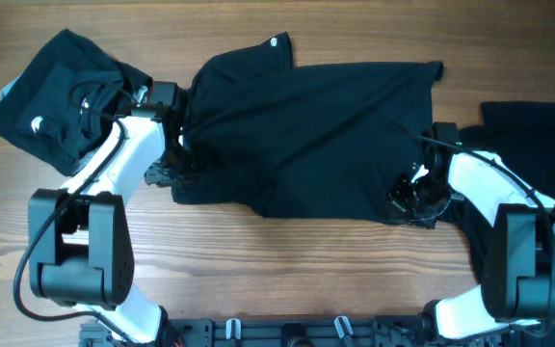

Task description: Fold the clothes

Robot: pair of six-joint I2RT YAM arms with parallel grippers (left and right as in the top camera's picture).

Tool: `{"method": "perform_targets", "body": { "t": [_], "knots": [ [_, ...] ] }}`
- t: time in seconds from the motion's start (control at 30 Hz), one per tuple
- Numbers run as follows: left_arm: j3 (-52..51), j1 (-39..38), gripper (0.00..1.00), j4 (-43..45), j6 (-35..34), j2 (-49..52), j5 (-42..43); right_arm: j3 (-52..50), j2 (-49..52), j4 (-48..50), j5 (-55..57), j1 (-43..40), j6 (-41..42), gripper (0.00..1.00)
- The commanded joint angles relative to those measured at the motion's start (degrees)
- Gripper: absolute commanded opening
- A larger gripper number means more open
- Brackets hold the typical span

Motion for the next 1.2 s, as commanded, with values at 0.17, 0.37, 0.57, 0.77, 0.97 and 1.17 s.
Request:
{"method": "perform_targets", "body": {
  "t": [0.17,0.37,0.57,0.77,0.97,1.17],
  "knots": [
    [-0.6,0.5,0.36,-3.9,-0.1,-3.9,-0.3,0.1,-3.2,-8.2,8.7,-3.6,1.7,0.04],
    [-3.2,0.4,0.57,-2.8,-0.1,-3.8,5.3,6.4,-7.7,-11.3,8.3,-3.7,-3.3,0.25],
    [-12.2,0.4,0.65,7.4,-0.1,-3.7,5.5,7.8,-7.9,-9.7,5.8,-3.7,-4.7,0.32],
    [-14.9,1.5,0.04,2.0,-5.5,-3.9,2.1,7.8,-7.9,-7.9,6.1,-3.7,-4.7,0.35],
    [-12.4,10.7,0.06,-8.7,-7.5,-8.3,6.9,7.8,-7.9,-6.7,6.1,-3.7,-4.7,0.40],
    [-10.5,11.0,0.36,-9.5,-6.8,-9.2,9.4,6.2,-7.7,-5.7,9.7,-3.7,-3.6,0.57]
  ]
}}
